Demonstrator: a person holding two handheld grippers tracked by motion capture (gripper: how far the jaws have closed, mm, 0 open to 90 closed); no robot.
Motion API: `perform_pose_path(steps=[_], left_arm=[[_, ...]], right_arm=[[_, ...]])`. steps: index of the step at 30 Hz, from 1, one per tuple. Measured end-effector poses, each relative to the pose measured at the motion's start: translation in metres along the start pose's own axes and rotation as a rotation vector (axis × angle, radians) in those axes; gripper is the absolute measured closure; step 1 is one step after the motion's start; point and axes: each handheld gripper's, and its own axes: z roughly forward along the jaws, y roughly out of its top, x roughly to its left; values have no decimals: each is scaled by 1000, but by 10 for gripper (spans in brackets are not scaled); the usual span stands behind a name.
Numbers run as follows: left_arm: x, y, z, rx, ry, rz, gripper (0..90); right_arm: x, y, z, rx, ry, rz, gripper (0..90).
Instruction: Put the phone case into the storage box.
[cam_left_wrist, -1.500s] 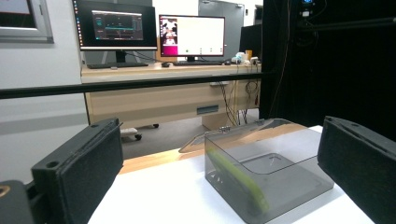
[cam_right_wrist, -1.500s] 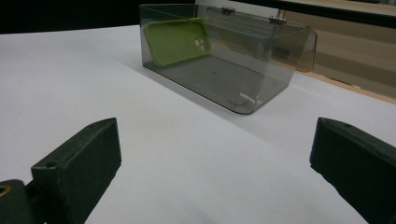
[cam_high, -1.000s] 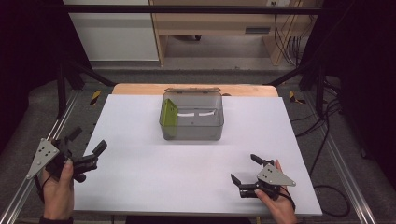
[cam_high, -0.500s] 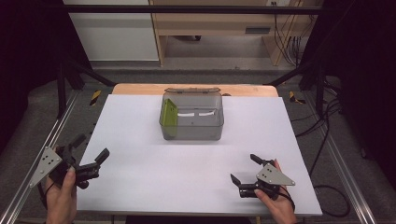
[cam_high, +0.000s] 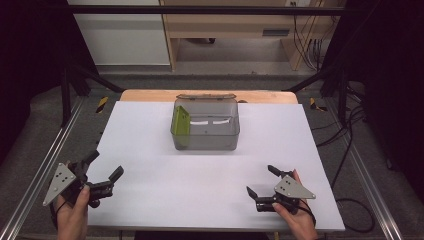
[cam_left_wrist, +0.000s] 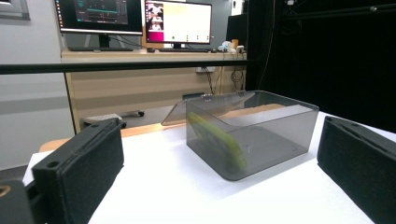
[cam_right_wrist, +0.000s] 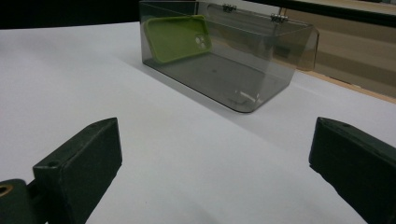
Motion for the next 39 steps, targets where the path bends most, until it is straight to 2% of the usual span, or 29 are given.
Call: perform_pose_path(steps=[7, 11, 25, 39], left_arm=[[-4, -4, 2, 3, 9, 13, 4], [-6, -7, 4, 15, -2, 16, 4], [-14, -25, 6, 35, -13, 0, 6], [-20, -36, 9, 67, -16, 10, 7]], right_arm=[[0, 0, 0, 1, 3, 2, 30], [0, 0, 1, -1, 4, 3, 30], [0, -1, 1, -4, 10, 14, 30], [-1, -1, 1, 2, 7, 13, 30]])
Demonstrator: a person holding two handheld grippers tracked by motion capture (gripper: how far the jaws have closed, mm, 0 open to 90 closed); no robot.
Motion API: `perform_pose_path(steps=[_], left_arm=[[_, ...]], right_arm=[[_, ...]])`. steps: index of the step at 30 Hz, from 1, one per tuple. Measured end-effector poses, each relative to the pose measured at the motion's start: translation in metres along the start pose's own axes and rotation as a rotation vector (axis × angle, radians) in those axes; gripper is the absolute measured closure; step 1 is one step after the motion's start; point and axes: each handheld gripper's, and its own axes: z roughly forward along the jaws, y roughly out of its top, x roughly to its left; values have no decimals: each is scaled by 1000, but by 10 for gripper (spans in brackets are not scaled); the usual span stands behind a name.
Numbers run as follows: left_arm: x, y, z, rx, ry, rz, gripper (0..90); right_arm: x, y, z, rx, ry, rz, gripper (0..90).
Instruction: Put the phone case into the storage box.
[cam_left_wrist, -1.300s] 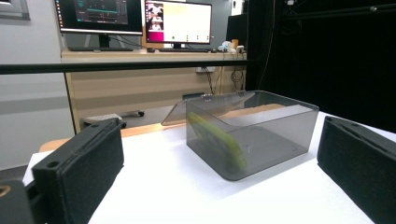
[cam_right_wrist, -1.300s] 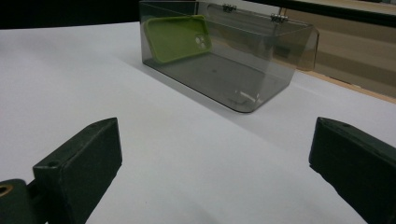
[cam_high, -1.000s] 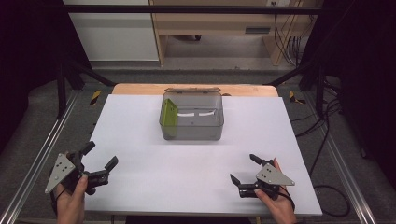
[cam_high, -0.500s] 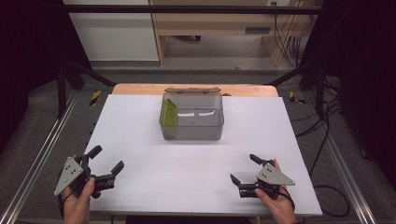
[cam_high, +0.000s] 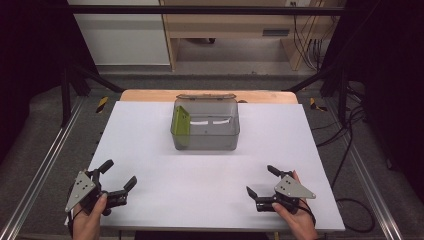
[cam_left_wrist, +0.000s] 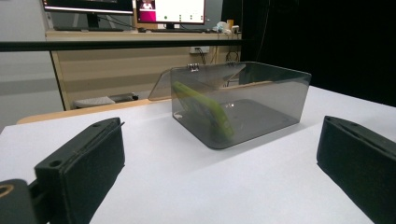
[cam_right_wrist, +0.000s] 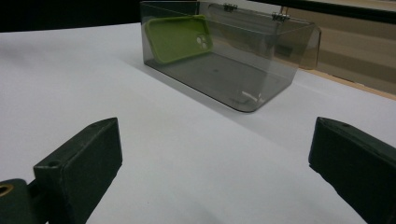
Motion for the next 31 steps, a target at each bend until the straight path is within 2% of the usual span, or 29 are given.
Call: perform_pose_path(steps=[13, 17, 20, 26, 29, 31], left_arm=[[-9, -5, 2, 6, -19, 5, 8], [-12, -8, 2, 15, -26, 28, 8], [-15, -9, 4, 18, -41, 27, 8], [-28, -17, 8, 62, -78, 34, 7], [-28, -17, 9, 61, -70, 47, 7], [-23, -19, 9, 57, -54, 31, 8]], right_arm=[[-2, 0, -3, -6, -5, 13, 29], [-5, 0, -6, -15, -15, 27, 28], [-7, 0, -9, -27, -22, 39, 27], [-12, 1, -14, -42, -44, 54, 27], [-15, 0, -16, -45, -55, 62, 27], [-16, 0, -16, -40, -66, 65, 27]])
